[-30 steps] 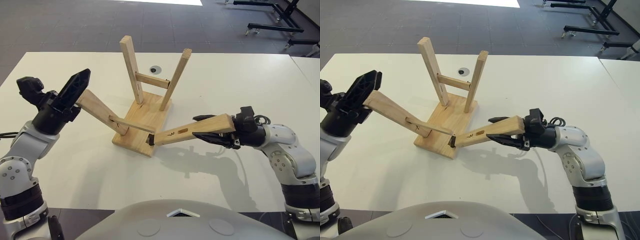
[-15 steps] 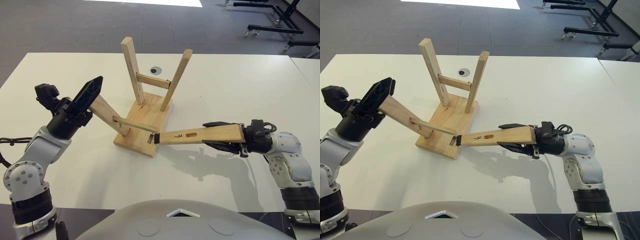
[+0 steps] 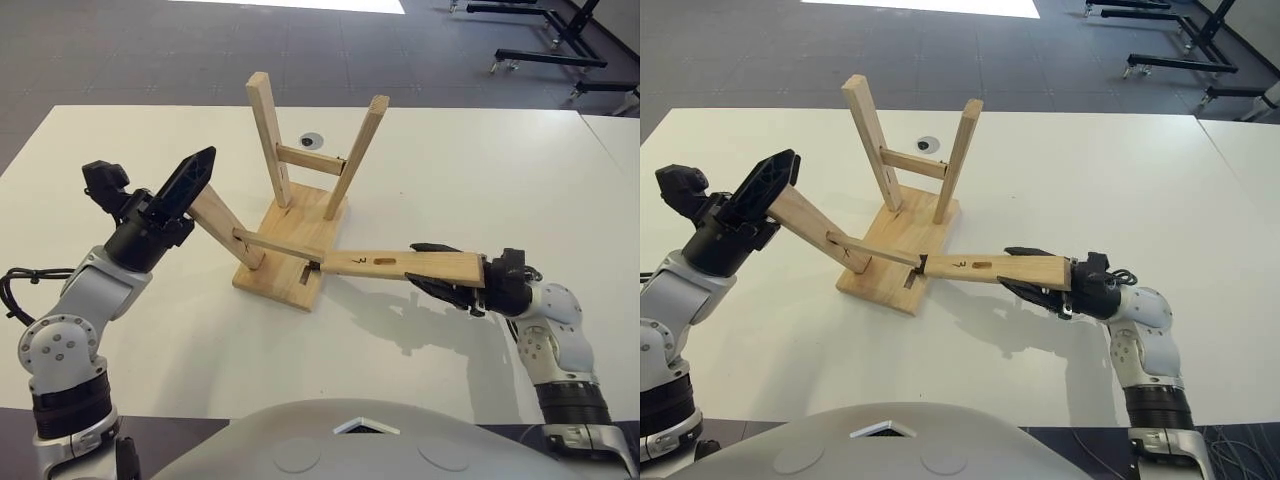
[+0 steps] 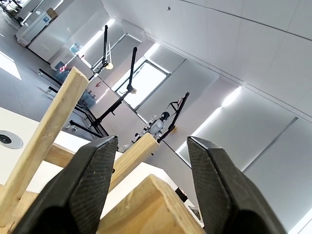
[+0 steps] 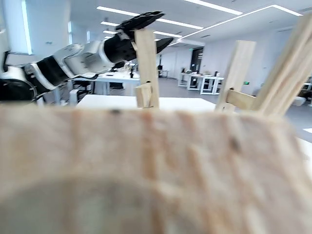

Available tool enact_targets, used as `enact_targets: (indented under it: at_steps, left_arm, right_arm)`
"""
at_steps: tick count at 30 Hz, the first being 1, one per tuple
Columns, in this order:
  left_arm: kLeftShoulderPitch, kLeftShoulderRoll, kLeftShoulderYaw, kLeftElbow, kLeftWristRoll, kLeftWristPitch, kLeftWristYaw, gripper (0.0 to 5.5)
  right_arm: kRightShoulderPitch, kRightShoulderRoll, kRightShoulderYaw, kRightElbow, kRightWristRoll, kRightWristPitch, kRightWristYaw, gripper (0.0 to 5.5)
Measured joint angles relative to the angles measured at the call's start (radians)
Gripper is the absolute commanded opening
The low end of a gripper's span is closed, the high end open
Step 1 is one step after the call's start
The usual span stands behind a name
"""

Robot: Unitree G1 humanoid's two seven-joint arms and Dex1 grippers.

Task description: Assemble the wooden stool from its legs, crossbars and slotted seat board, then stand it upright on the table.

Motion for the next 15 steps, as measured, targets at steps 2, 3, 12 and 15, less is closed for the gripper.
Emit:
enact_targets:
  at_steps: [2, 3, 12, 15]
  left_arm:
    - [-0.012, -0.003, -0.007, 0.005, 0.007, -0.002, -0.002, 2.57]
    - [-0.016, -0.007, -0.011, 0.005, 0.008, -0.005, -0.004, 2.57]
    - [-0.149, -0.068, -0.083, 0.09, 0.145, -0.046, -0.057, 2.57]
    - [-0.165, -0.102, -0.103, 0.091, 0.173, -0.063, -0.069, 2.57]
  right_arm:
    - [-0.174, 0.076, 0.063, -0.128, -0.012, 0.167, -0.238, 2.05]
    - [-0.275, 0.111, 0.091, -0.185, -0.018, 0.242, -0.344, 2.05]
    - [-0.582, 0.19, 0.12, -0.167, -0.046, 0.411, -0.513, 2.05]
    - [-0.601, 0.173, 0.106, -0.137, -0.048, 0.41, -0.491, 2.05]
